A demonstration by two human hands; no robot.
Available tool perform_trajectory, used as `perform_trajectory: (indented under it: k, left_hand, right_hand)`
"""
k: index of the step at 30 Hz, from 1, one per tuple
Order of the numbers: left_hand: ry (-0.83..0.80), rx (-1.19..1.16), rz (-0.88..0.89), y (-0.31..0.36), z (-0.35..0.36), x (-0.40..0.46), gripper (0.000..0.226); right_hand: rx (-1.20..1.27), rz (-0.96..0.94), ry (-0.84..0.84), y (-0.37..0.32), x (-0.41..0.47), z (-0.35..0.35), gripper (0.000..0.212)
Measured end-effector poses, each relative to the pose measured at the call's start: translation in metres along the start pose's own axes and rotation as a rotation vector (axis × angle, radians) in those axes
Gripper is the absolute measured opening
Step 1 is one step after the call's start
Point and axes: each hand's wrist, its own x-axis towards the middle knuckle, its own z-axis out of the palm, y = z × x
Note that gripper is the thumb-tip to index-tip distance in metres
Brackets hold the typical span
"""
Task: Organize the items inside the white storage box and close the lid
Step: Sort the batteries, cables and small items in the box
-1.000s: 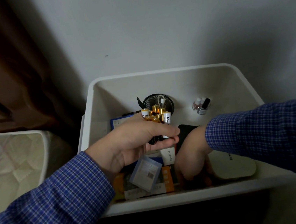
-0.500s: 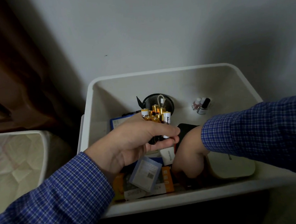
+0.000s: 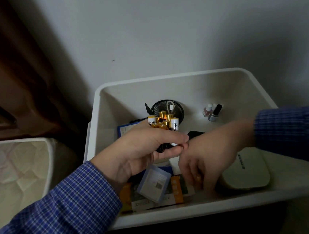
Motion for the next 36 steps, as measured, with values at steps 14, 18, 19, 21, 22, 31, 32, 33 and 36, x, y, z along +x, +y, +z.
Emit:
perform_trajectory:
  k: [14, 18, 19, 21, 22, 31, 32, 33, 36]
  left_hand:
    - [0.013, 0.244, 0.13, 0.013, 0.027, 0.029, 0.018]
    - [0.023, 0.417, 0.26, 0.008, 0.037, 0.04, 0.026]
    - [0.014, 0.432, 0.282, 0.008, 0.039, 0.042, 0.028]
    - [-0.008, 0.462, 0.316, 0.006, 0.041, 0.046, 0.03]
    - [-0.011, 0.469, 0.325, 0.006, 0.041, 0.047, 0.03]
    - [-0.01, 0.601, 0.424, 0.003, 0.037, 0.058, 0.029]
    - [-0.014, 0.595, 0.429, 0.001, 0.038, 0.058, 0.027]
    - [-0.02, 0.579, 0.426, 0.0, 0.038, 0.059, 0.027]
    - [-0.045, 0.476, 0.359, -0.001, 0.036, 0.059, 0.026]
  right_hand:
    - [0.331, -0.188, 1.004, 0.065, -0.073, -0.038, 0.032]
    - [0.263, -0.258, 0.857, 0.065, -0.078, -0.038, 0.05]
    - [0.284, -0.257, 0.833, 0.066, -0.077, -0.037, 0.055]
    - [0.377, -0.271, 0.785, 0.069, -0.071, -0.034, 0.06]
    - [0.418, -0.287, 0.768, 0.07, -0.069, -0.033, 0.06]
    - [0.502, -0.314, 0.788, 0.078, -0.046, -0.021, 0.031]
    - [0.52, -0.331, 0.782, 0.079, -0.044, -0.02, 0.028]
    - [0.539, -0.35, 0.775, 0.08, -0.042, -0.02, 0.023]
    - [0.574, -0.377, 0.773, 0.084, -0.039, -0.02, 0.013]
